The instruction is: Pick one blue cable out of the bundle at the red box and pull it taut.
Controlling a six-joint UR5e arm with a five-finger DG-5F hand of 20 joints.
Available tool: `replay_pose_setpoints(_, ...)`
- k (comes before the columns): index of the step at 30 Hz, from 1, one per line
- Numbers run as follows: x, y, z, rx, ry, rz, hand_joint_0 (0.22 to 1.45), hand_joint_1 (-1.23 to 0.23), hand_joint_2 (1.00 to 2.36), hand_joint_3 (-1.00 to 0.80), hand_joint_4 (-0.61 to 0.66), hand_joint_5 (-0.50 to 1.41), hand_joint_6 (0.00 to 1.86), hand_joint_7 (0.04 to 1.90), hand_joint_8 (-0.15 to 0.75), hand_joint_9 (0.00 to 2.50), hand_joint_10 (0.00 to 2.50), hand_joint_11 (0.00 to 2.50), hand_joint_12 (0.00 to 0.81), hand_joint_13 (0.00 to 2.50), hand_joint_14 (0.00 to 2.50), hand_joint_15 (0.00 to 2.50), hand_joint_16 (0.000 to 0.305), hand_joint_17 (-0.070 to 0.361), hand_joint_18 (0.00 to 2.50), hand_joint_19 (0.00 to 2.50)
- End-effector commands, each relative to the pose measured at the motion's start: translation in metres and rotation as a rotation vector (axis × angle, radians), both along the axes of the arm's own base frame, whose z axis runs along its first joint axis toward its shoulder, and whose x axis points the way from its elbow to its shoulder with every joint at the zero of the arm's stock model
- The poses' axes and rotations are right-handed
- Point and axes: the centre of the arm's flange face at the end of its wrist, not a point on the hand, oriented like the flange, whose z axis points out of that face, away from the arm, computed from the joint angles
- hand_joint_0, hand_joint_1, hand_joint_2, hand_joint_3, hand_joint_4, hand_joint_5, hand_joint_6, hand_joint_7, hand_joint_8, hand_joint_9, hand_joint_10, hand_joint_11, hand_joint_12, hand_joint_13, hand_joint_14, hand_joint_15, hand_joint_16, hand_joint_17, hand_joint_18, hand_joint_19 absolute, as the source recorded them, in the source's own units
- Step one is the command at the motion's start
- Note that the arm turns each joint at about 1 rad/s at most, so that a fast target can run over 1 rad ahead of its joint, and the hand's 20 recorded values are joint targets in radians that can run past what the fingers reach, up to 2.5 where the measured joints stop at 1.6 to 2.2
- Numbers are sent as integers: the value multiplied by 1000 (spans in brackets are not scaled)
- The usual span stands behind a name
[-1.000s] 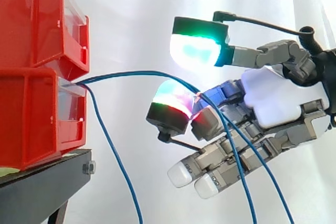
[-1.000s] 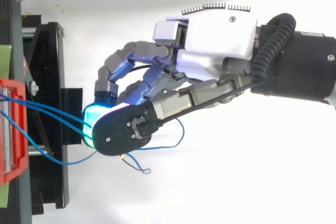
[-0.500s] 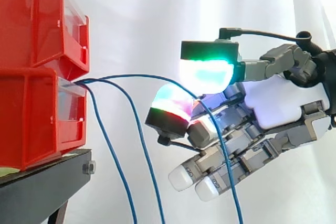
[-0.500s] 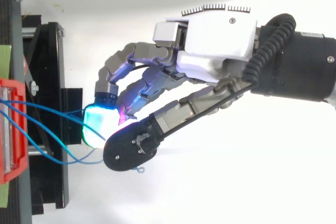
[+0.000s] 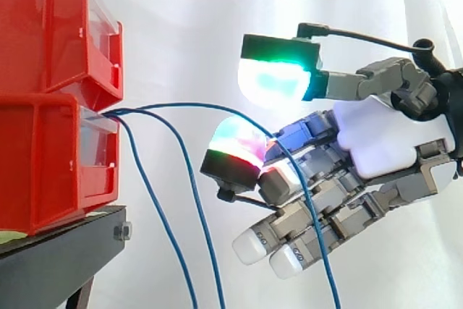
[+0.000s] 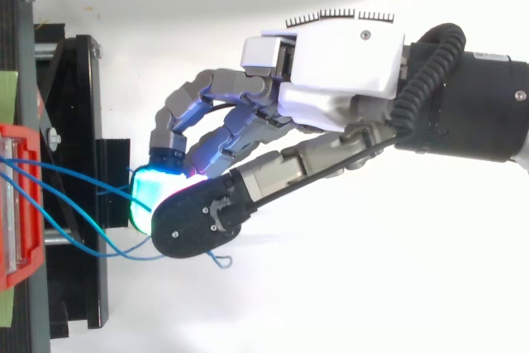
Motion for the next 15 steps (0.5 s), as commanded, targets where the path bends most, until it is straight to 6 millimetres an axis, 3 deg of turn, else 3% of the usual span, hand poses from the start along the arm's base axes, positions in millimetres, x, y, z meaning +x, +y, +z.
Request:
replay_pose_setpoints(1,0,0,0,0,-1,1,518,-623,1000,-500,131,-197,908,818,346,865,7,1055,405,564,9,309,54,122,552,190)
replay_pose_setpoints(12,0,0,0,1,1,-1,511,-653,1000,-500,137,-197,900,817,340,952,7,1092,404,581,9,297,55,124,542,186)
replay_pose_setpoints(15,-1,-1,0,5,1,-5,509,-633,1000,-500,156,-212,897,800,374,1010,13,1016,404,582,10,273,55,125,541,160)
